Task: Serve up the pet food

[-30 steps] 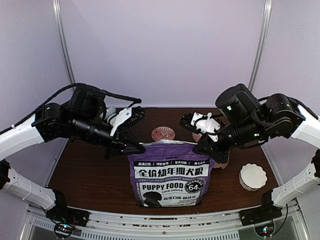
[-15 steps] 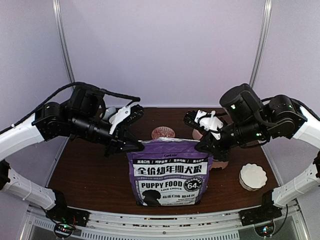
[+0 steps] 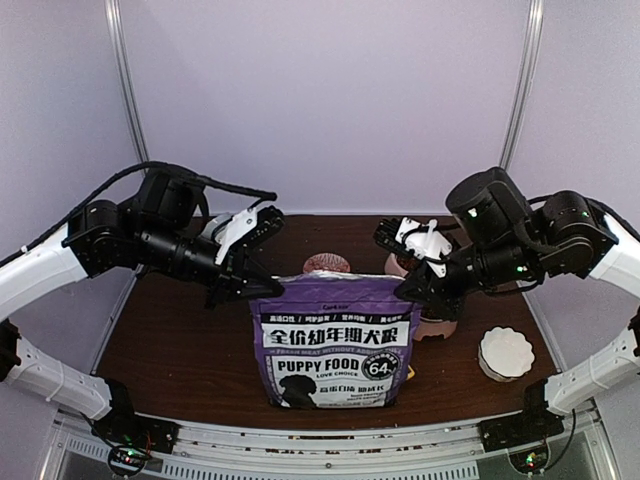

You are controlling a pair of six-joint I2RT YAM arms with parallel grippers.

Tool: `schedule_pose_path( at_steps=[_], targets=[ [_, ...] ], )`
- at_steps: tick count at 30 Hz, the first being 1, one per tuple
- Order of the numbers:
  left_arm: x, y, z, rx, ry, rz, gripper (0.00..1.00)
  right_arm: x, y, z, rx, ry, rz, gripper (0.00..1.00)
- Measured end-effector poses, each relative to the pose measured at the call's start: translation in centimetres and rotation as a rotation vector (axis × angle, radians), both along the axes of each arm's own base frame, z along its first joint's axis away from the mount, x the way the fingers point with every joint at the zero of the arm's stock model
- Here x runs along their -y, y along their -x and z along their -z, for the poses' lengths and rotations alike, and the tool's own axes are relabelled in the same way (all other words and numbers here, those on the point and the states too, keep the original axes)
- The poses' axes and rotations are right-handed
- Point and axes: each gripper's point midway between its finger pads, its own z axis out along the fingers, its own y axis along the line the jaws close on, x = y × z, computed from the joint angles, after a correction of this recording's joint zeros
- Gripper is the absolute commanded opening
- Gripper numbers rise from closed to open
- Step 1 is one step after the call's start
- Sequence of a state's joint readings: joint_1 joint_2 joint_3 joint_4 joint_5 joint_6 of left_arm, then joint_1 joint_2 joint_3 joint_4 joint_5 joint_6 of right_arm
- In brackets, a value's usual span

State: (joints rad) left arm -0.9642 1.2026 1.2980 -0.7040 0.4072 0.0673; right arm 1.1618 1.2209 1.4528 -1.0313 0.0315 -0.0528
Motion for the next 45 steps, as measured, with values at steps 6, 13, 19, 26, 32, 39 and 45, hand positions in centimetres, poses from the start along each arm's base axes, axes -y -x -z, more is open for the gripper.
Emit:
schedule_pose_path(
  at_steps=[6, 13, 19, 26, 32, 39, 45],
  targets=[
    [-0.6, -0.8, 0.1, 0.001, -0.012, -0.024, 0.0, 1.4, -0.4, -0.1, 0.011, 0.015, 0.037, 0.06],
    [-0.9, -1.3, 0.1, 0.006, -0.016, -0.047, 0.0, 2.0, -0.5, -0.2, 0.015, 0.018, 0.053, 0.2],
    [-4.0, -4.4, 0.2, 0.044, -0.066, -0.258, 0.0, 4.3, -0.9, -0.1, 0.014, 0.038, 0.118, 0.6],
    [-8.7, -9.5, 0.3, 0.084, -0.121, -0.549, 0.0, 3.7, -1.4, -2.3, 0.042, -0.084, 0.146, 1.0],
    [-12.8, -13.4, 0.7, 0.065, -0.137, -0.797, 0.0, 4.2, -3.4, -3.6, 0.056, -0.215, 0.259, 1.0],
    [-15.5, -15.7, 1.1, 0.026, -0.098, -0.953, 0.5, 6.9, -7.7, -2.1, 0.022, -0.309, 0.474, 1.0],
    [-14.4, -15.9, 0.0, 0.018, -0.023, -0.927, 0.88, 9.1, -10.8, -0.2, -0.032, -0.369, 0.623, 1.0]
  ],
)
